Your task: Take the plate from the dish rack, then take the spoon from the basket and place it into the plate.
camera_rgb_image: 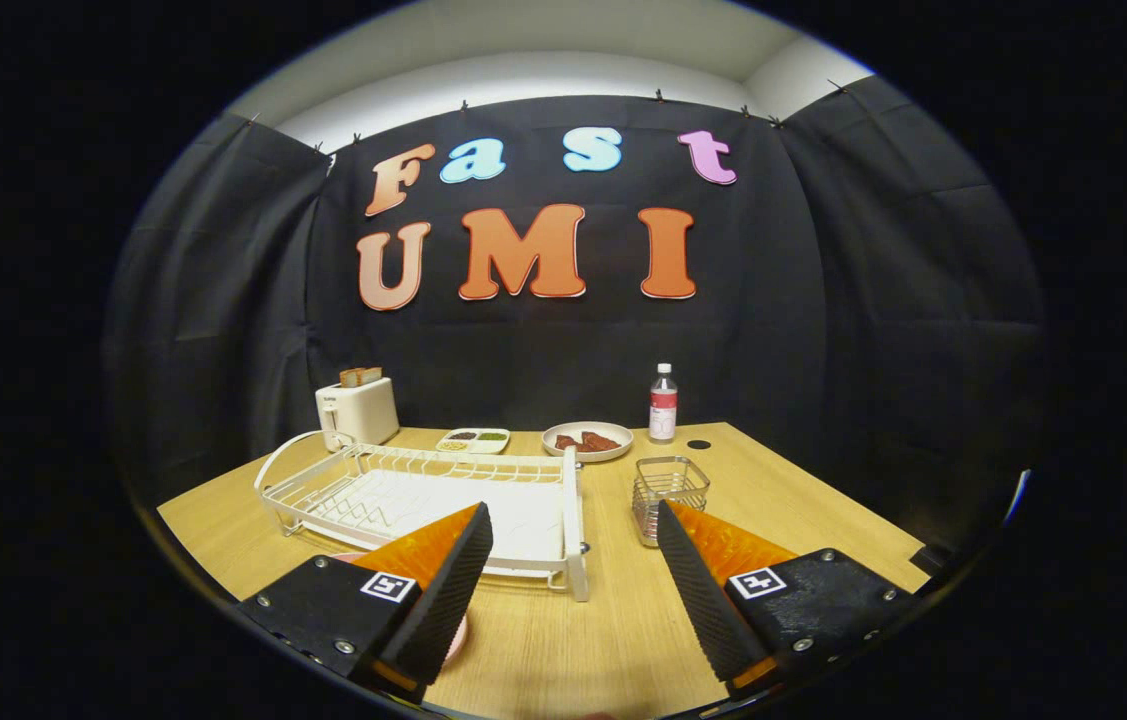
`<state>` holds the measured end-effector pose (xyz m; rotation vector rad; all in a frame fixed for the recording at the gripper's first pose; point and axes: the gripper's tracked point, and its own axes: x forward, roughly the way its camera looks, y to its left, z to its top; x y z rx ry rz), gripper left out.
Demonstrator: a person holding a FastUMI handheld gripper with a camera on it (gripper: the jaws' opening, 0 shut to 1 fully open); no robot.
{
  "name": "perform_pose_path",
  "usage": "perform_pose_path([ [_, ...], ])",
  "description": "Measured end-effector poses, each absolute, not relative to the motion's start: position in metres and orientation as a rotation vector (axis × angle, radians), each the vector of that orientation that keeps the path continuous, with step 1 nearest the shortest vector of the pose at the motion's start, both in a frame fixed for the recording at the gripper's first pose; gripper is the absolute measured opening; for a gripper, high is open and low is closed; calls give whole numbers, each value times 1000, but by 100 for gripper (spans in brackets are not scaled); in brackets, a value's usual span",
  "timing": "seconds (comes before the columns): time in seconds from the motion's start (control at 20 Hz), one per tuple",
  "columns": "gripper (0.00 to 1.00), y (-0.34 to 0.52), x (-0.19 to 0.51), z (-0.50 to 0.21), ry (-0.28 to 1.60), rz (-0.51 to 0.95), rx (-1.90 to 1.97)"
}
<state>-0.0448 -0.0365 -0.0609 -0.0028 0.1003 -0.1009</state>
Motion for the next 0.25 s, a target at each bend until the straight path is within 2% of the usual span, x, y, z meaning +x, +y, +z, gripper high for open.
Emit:
perform_pose_path([
  [0.25, 98, -87, -43, -53, 105, -173, 23],
])
